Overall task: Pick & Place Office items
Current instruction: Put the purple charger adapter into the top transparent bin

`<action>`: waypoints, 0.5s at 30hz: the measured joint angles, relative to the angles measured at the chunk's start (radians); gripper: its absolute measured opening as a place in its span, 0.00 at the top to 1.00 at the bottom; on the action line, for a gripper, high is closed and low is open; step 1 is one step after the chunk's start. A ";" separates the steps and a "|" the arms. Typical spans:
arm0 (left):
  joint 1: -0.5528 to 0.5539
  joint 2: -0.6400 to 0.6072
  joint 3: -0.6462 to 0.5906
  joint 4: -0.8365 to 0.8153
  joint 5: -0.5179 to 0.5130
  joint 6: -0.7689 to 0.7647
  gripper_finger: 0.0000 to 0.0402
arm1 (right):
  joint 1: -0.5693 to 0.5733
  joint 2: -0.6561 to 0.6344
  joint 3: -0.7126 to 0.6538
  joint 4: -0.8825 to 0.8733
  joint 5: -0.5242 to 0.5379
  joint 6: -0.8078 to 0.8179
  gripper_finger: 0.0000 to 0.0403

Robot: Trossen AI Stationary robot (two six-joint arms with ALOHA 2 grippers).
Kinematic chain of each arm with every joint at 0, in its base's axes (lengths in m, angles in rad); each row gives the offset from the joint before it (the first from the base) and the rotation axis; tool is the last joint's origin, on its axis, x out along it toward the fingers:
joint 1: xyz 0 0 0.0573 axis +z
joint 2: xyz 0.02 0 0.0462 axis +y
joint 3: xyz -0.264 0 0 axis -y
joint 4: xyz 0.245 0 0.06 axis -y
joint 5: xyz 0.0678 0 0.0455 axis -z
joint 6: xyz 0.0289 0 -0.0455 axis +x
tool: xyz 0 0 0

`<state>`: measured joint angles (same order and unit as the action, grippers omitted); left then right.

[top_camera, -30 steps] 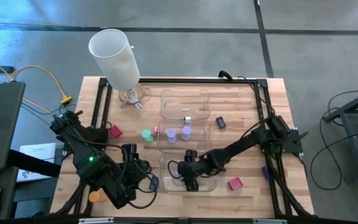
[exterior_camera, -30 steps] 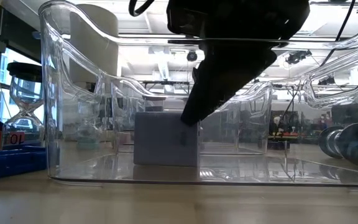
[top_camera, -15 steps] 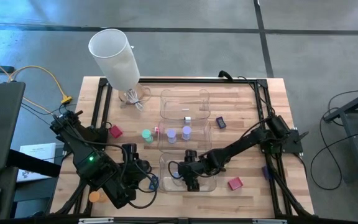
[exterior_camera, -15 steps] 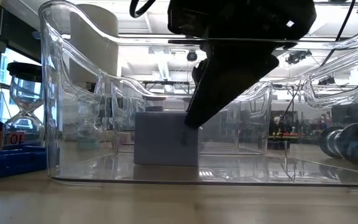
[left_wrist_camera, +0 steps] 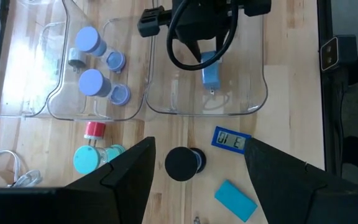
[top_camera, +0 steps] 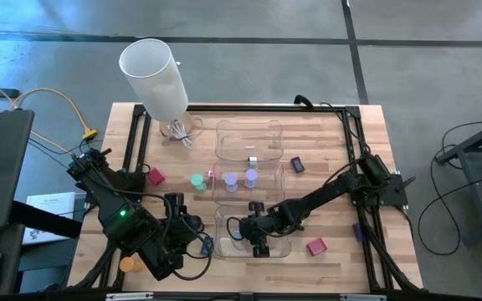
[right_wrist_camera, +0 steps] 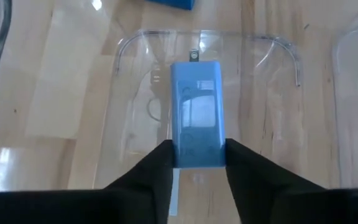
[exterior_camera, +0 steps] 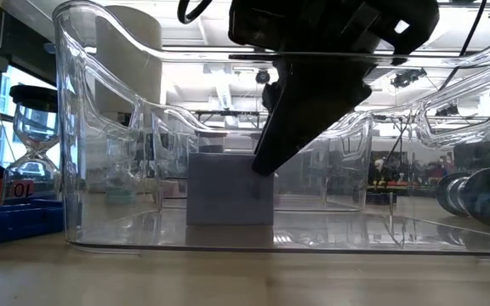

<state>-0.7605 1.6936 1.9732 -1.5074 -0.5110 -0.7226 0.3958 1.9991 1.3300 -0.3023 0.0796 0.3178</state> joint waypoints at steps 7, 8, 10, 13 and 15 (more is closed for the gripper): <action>0.000 0.000 0.000 0.000 0.000 -0.003 0.41 | 0.000 0.000 0.000 0.006 -0.004 -0.008 0.75; 0.000 0.000 0.000 0.000 0.000 -0.004 0.41 | 0.000 0.000 0.000 0.008 -0.004 -0.008 0.75; 0.000 0.000 0.000 0.000 0.000 -0.004 0.41 | 0.000 0.000 0.000 0.012 -0.002 -0.008 0.75; 0.000 0.000 0.000 0.000 0.000 -0.004 0.41 | 0.004 -0.004 -0.003 0.016 0.008 -0.007 0.75; 0.000 0.000 0.000 0.000 0.000 -0.004 0.41 | 0.009 -0.012 -0.004 0.013 0.008 -0.005 0.75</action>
<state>-0.7605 1.6936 1.9732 -1.5070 -0.5106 -0.7265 0.4053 1.9868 1.3258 -0.2889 0.0875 0.3128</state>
